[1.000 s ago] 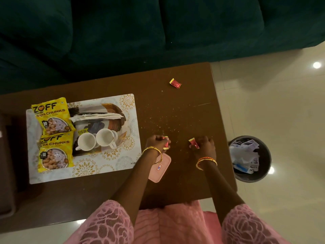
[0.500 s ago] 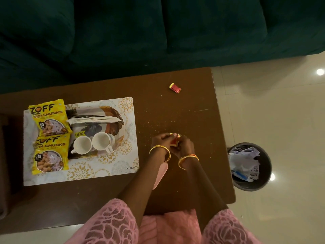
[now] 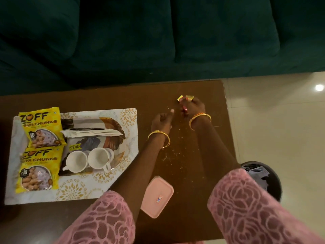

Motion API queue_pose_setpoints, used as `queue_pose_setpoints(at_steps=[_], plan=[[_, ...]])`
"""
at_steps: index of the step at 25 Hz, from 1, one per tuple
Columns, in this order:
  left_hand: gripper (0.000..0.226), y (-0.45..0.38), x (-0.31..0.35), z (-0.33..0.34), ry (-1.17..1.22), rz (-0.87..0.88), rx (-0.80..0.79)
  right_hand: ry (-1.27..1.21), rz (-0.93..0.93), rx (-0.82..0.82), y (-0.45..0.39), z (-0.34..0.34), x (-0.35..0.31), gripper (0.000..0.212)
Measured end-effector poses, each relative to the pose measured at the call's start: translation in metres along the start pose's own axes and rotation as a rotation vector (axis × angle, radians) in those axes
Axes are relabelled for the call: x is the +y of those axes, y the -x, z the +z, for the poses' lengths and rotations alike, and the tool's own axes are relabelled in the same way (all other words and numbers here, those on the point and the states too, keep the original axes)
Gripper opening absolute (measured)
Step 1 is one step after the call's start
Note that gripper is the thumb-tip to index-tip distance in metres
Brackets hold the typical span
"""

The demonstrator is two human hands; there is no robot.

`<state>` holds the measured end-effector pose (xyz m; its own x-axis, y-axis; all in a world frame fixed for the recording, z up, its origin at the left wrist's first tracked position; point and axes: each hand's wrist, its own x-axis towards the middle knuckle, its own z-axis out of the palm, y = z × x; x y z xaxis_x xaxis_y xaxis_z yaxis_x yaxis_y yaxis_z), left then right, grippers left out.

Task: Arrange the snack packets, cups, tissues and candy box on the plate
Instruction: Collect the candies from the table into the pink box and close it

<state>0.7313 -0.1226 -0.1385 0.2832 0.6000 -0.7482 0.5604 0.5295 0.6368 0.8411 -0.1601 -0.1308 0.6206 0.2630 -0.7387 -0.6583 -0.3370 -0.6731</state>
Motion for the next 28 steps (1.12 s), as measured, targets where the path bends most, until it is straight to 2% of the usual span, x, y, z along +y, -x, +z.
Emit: queue_pose_setpoints(at_steps=[2,4,7,12,14,17,21,23,26,28], plan=[[0.033,-0.001,-0.006,-0.012,-0.188,0.109,-0.023,0.351,-0.217,0.133,-0.021,-0.002,-0.01,0.026],[0.026,0.006,-0.021,-0.025,-0.267,0.153,-0.052,0.646,-0.391,0.187,-0.031,-0.004,-0.008,0.034],[0.024,0.015,-0.047,-0.04,-0.326,0.15,-0.083,0.803,-0.474,0.111,-0.041,-0.002,0.013,0.032],[0.023,0.03,-0.066,-0.058,-0.406,0.162,-0.135,1.01,-0.69,0.213,-0.043,-0.002,0.04,0.03],[0.022,0.043,-0.077,-0.067,-0.446,0.162,-0.165,1.042,-0.715,0.206,-0.04,-0.003,0.037,0.029],[0.026,0.065,-0.094,-0.079,-0.483,0.144,-0.163,0.829,-0.585,0.199,-0.024,-0.011,0.037,0.023],[0.039,0.088,-0.116,-0.087,-0.562,0.136,-0.17,0.114,-0.128,-0.031,0.056,-0.039,0.071,0.007],[0.044,0.095,-0.128,-0.093,-0.652,0.148,-0.17,-0.1,0.065,-0.096,0.101,-0.057,0.102,0.007],[0.04,0.105,-0.143,-0.104,-0.692,0.143,-0.164,-0.318,0.241,-0.106,0.147,-0.079,0.146,0.014],[0.035,0.114,-0.15,-0.109,-0.688,0.179,-0.135,-0.258,0.232,-0.067,0.162,-0.085,0.165,0.005]])
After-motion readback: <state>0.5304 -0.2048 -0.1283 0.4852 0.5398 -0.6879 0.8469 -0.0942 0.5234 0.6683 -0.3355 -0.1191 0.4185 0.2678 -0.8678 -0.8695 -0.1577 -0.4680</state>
